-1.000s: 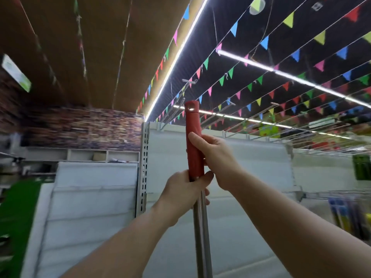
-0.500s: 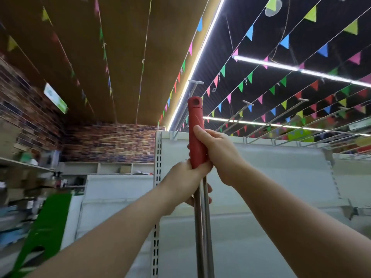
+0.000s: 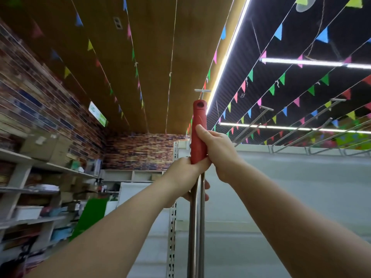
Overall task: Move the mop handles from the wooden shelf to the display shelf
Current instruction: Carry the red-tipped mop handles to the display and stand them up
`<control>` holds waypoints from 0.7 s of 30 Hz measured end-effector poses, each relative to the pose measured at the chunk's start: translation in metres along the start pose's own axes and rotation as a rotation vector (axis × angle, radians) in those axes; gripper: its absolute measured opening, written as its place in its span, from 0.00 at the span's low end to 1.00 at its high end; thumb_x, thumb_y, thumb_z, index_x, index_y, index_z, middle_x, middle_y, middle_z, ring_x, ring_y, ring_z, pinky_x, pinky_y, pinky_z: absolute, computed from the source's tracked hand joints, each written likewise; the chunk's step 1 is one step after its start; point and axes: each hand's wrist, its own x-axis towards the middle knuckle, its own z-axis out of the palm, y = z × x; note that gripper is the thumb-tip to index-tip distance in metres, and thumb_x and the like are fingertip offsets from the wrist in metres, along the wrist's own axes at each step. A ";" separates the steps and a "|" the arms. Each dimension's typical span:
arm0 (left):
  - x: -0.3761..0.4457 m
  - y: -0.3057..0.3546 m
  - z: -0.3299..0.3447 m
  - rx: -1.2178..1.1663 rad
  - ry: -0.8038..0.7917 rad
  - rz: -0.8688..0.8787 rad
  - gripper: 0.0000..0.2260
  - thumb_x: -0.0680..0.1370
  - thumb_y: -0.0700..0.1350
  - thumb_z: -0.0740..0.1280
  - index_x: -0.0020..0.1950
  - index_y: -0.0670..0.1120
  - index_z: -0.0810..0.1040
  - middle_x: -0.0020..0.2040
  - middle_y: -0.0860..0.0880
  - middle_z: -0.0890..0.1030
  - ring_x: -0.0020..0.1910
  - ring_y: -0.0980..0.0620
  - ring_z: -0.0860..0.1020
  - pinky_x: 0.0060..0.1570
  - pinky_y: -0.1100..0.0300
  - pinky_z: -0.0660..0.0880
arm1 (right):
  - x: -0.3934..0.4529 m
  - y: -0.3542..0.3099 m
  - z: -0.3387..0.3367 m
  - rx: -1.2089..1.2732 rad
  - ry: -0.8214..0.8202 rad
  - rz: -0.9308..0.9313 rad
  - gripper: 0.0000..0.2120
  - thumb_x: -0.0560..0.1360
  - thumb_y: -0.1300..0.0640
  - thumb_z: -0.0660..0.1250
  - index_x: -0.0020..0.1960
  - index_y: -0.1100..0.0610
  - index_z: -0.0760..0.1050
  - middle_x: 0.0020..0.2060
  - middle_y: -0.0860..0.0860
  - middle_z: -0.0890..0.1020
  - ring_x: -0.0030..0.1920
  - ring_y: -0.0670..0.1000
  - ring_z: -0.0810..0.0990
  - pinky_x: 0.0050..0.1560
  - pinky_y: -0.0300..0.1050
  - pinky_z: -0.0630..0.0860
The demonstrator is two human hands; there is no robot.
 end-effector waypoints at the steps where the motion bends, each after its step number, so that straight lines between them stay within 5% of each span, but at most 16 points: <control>1: 0.001 0.000 0.000 0.000 0.004 -0.002 0.13 0.78 0.56 0.60 0.43 0.48 0.71 0.35 0.45 0.78 0.28 0.47 0.79 0.24 0.64 0.74 | 0.002 0.001 0.000 -0.002 -0.003 -0.001 0.13 0.77 0.50 0.62 0.40 0.57 0.76 0.36 0.54 0.79 0.37 0.51 0.77 0.47 0.48 0.77; 13: 0.023 -0.019 0.011 -0.010 0.037 -0.020 0.14 0.78 0.57 0.58 0.44 0.47 0.70 0.33 0.45 0.78 0.29 0.46 0.79 0.27 0.63 0.75 | 0.018 0.018 -0.008 -0.090 0.004 0.002 0.14 0.76 0.50 0.63 0.44 0.61 0.78 0.40 0.57 0.79 0.40 0.53 0.77 0.53 0.53 0.77; 21: 0.032 -0.032 0.011 0.019 -0.008 -0.073 0.14 0.78 0.59 0.57 0.45 0.48 0.69 0.34 0.45 0.78 0.31 0.47 0.80 0.29 0.60 0.78 | 0.024 0.033 -0.015 -0.102 -0.100 0.044 0.12 0.78 0.51 0.61 0.43 0.58 0.76 0.37 0.52 0.79 0.37 0.49 0.78 0.40 0.39 0.77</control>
